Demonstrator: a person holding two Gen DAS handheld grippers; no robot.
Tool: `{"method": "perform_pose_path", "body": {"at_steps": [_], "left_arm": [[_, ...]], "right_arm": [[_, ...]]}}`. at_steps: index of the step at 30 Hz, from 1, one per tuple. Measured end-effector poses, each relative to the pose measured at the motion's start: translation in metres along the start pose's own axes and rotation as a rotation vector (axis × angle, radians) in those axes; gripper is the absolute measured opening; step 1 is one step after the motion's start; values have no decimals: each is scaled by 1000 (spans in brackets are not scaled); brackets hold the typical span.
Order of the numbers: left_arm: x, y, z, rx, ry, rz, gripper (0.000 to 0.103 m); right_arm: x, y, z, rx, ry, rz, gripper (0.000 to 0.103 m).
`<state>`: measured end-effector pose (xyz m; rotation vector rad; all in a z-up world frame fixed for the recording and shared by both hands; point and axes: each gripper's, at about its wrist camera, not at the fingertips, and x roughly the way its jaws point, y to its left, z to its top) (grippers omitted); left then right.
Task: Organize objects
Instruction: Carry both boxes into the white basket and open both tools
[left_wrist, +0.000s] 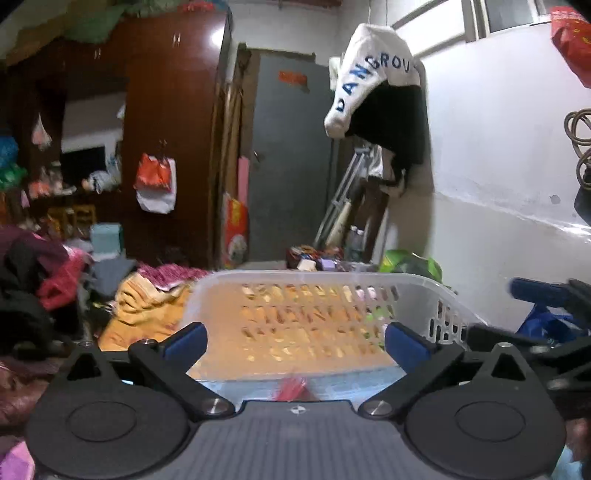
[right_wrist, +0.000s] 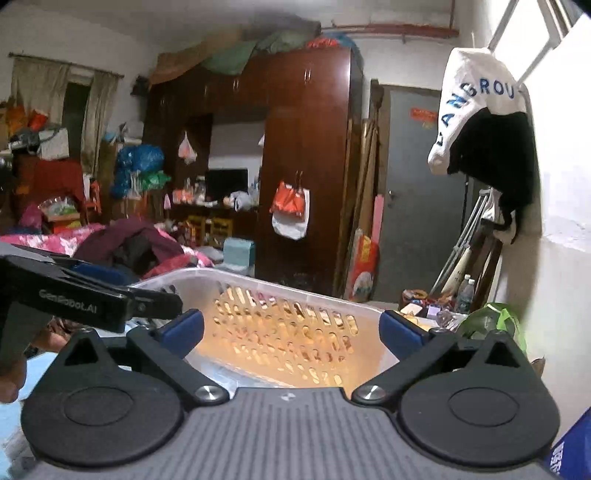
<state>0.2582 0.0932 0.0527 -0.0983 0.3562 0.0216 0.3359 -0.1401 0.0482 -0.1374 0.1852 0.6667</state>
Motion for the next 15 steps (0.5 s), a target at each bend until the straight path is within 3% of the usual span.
{"method": "perform_pose_path", "body": {"at_steps": [2, 4, 6, 8, 11, 13, 15], "left_arm": [[-29, 8, -14, -6, -37, -35, 103], [-58, 19, -39, -34, -65, -81, 103], [-81, 26, -67, -49, -25, -122, 103], [-108, 26, -101, -67, -38, -103, 103], [-138, 9, -141, -68, -52, -116, 103], [-145, -10, -158, -36, -25, -164, 101], [-145, -25, -165, -6, -12, -192, 99]], "right_arm": [[-26, -1, -8, 50, -19, 32, 103], [-61, 1, -36, 131, -13, 61, 103], [-84, 1, -61, 192, 24, 86, 103], [-105, 3, -94, 236, 67, 112, 103], [-132, 8, -126, 291, 34, 133, 103], [-138, 18, -135, 250, 36, 123, 103], [-135, 32, -135, 154, 69, 102, 92]]}}
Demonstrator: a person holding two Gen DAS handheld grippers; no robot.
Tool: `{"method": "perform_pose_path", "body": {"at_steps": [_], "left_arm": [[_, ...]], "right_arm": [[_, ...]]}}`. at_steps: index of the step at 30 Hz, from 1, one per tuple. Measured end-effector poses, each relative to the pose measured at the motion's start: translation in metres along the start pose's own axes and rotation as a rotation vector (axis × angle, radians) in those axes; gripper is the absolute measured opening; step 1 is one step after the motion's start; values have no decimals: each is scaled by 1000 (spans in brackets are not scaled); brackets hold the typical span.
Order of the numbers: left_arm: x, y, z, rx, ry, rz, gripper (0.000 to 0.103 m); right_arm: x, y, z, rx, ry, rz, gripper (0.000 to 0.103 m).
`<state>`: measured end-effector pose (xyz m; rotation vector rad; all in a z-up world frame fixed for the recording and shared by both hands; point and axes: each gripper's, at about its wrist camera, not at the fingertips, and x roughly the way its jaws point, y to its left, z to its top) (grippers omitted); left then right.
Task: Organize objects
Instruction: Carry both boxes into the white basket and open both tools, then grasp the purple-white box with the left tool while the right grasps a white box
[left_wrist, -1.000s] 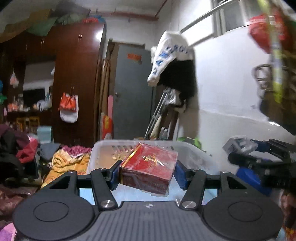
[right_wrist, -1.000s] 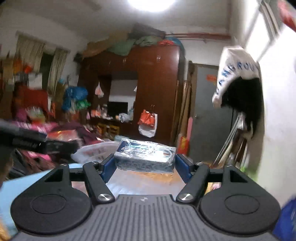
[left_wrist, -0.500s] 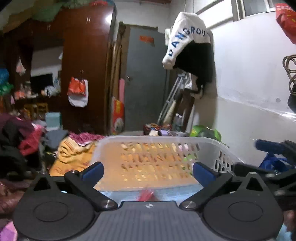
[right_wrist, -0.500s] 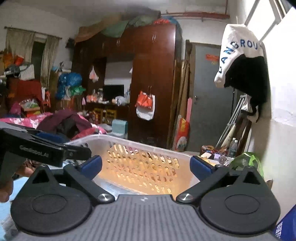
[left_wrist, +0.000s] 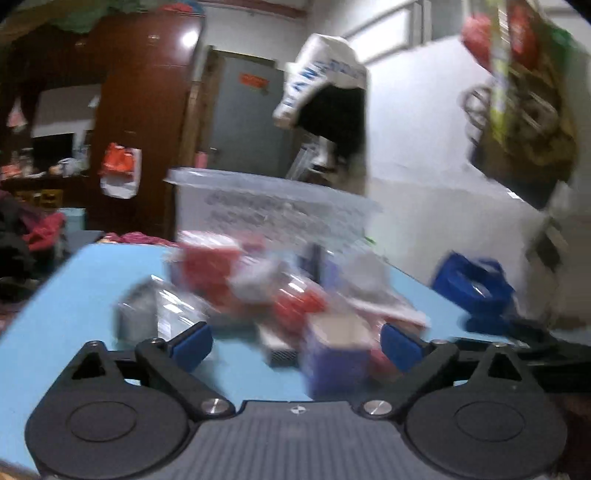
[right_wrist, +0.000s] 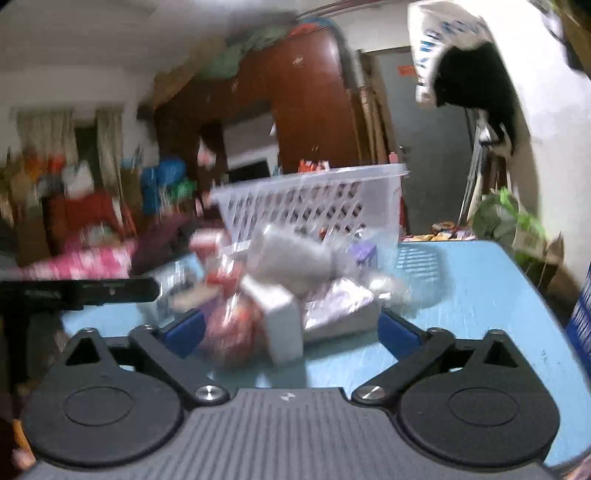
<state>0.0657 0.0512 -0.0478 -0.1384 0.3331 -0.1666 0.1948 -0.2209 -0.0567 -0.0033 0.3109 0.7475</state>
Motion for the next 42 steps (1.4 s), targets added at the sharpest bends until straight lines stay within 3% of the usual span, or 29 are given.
{"method": "perform_pose_path", "body": {"at_steps": [2, 4, 8, 10, 15, 18, 22, 23, 24, 29, 34, 38, 42], "left_arm": [[8, -11, -4, 33, 22, -2, 93], [17, -13, -9, 42, 48, 10, 82], [24, -7, -15, -2, 78, 21, 73], [24, -8, -18, 11, 78, 41, 72], [24, -10, -21, 20, 67, 54, 72], [28, -17, -22, 58, 55, 90, 72], [30, -20, -20, 80, 34, 107, 70], [31, -19, -20, 70, 38, 89, 53], [32, -17, -21, 56, 42, 66, 46], [24, -17, -22, 53, -8, 89, 45], [19, -12, -20, 27, -15, 85, 45], [23, -9, -21, 9, -2, 76, 46], [20, -8, -21, 12, -15, 72, 45]], "right_arm": [[6, 4, 2, -30, 22, 2, 74], [10, 1, 3, -4, 27, 33, 66], [14, 1, -2, -6, 35, 33, 61], [13, -3, 0, 11, 17, 32, 53], [15, 1, -4, -5, 21, 30, 49], [20, 9, -2, -53, 31, 52, 35], [10, 7, -6, -46, 23, 47, 32], [7, 5, -6, -39, 16, 46, 32], [2, 3, -7, -24, 5, 51, 32], [-13, -3, -7, -6, -19, 45, 31], [-13, -5, -15, -1, 16, 58, 31], [-1, 3, -13, -55, 103, 63, 35], [-1, 1, -15, -39, 96, 66, 30]]}}
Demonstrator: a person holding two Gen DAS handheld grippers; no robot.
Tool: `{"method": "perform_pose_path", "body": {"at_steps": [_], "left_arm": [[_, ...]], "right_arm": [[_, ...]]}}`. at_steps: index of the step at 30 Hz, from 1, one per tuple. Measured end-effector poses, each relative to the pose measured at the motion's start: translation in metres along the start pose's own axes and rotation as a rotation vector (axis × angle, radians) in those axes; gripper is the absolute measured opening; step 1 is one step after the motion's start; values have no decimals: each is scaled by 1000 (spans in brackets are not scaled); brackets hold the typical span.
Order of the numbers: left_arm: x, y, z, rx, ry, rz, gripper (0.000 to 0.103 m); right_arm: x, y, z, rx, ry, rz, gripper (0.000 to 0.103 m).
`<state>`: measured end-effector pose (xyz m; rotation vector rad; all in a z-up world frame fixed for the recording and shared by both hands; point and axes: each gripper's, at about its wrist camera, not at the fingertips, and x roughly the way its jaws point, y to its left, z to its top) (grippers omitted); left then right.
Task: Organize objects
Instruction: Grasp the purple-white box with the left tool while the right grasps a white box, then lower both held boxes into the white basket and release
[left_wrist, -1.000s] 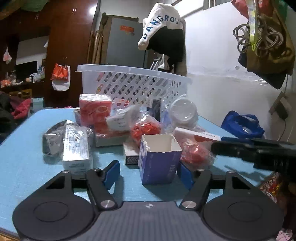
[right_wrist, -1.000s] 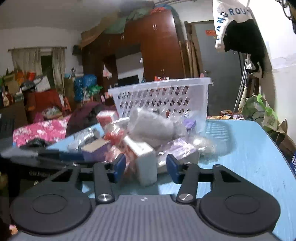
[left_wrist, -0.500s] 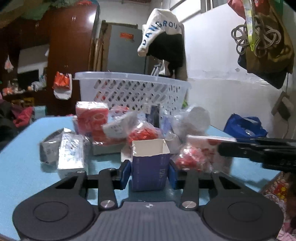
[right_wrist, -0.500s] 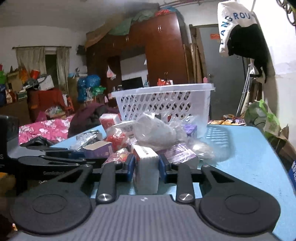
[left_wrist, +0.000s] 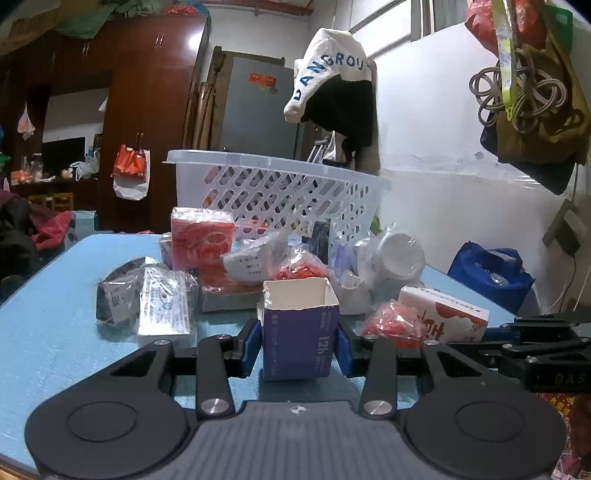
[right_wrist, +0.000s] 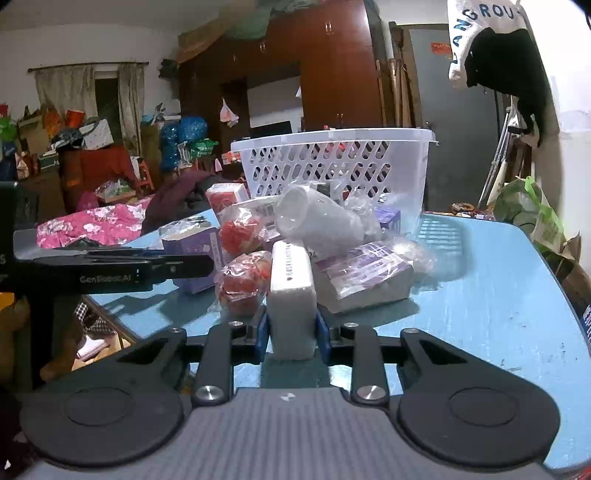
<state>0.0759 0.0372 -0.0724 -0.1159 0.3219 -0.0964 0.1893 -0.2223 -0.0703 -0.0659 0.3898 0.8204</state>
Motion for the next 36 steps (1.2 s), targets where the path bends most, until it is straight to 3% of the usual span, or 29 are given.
{"method": "perform_pose_path", "body": {"at_steps": [7, 20, 28, 31, 36], "left_arm": [[-7, 6, 3, -19, -36, 9, 45], [-18, 18, 10, -51, -76, 8, 44], [-19, 22, 20, -59, -96, -17, 44], [-14, 26, 48, -61, -119, -54, 44], [23, 32, 146, -25, -161, -38, 44]], "right_arm": [[-27, -8, 7, 30, -94, -21, 29], [-31, -16, 9, 93, -143, 23, 29], [-39, -21, 22, 98, -206, -13, 29], [-31, -21, 46, 64, -232, -14, 29], [2, -21, 125, -7, -273, -5, 29]]}}
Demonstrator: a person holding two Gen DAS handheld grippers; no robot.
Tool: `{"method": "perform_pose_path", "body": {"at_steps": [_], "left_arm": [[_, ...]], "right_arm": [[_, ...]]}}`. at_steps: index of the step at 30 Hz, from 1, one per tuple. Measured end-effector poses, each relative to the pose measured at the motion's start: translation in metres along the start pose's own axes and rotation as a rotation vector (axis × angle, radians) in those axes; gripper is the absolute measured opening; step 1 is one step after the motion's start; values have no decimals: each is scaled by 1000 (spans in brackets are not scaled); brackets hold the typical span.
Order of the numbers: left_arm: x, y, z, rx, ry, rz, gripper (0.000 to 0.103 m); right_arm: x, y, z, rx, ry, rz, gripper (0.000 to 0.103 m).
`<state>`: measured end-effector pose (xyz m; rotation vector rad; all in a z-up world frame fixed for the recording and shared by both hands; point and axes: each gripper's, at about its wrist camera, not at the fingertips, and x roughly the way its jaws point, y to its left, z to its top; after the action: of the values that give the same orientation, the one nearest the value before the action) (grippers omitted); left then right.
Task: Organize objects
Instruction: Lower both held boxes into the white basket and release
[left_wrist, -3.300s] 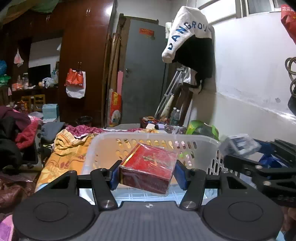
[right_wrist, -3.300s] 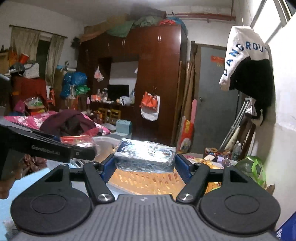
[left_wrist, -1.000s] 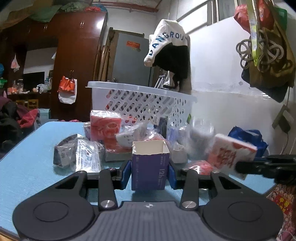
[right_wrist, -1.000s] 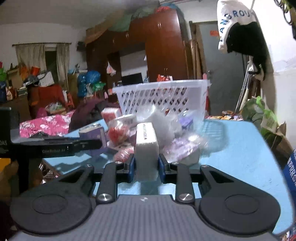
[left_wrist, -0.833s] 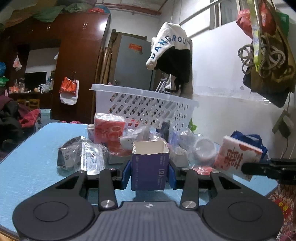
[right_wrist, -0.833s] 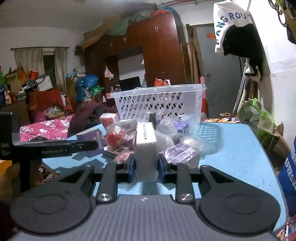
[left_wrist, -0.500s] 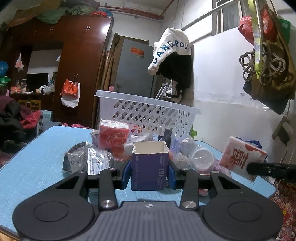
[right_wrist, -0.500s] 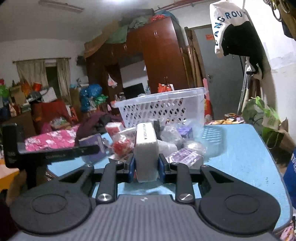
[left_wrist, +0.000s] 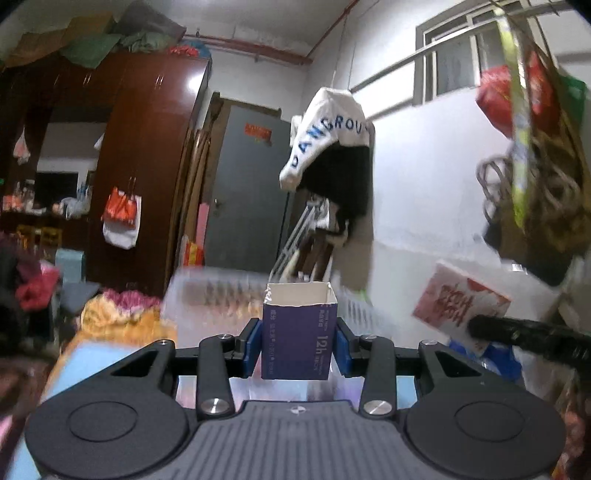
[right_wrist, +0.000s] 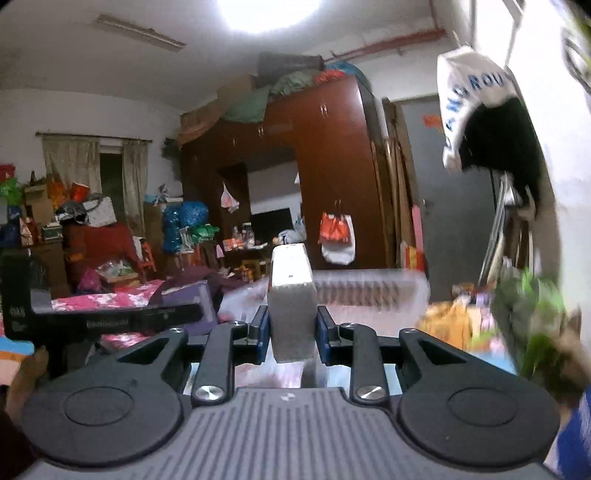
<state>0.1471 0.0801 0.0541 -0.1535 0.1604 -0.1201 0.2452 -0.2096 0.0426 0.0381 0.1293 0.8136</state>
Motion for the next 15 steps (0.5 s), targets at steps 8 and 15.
{"method": "perform_pose_path", "body": {"at_steps": [8, 15], "left_arm": [[110, 21, 41, -32, 150, 60, 51], [70, 31, 21, -6, 99, 115, 91]], "right_arm": [[119, -17, 33, -23, 156, -69, 31], [77, -12, 9, -40, 94, -88, 101]]}}
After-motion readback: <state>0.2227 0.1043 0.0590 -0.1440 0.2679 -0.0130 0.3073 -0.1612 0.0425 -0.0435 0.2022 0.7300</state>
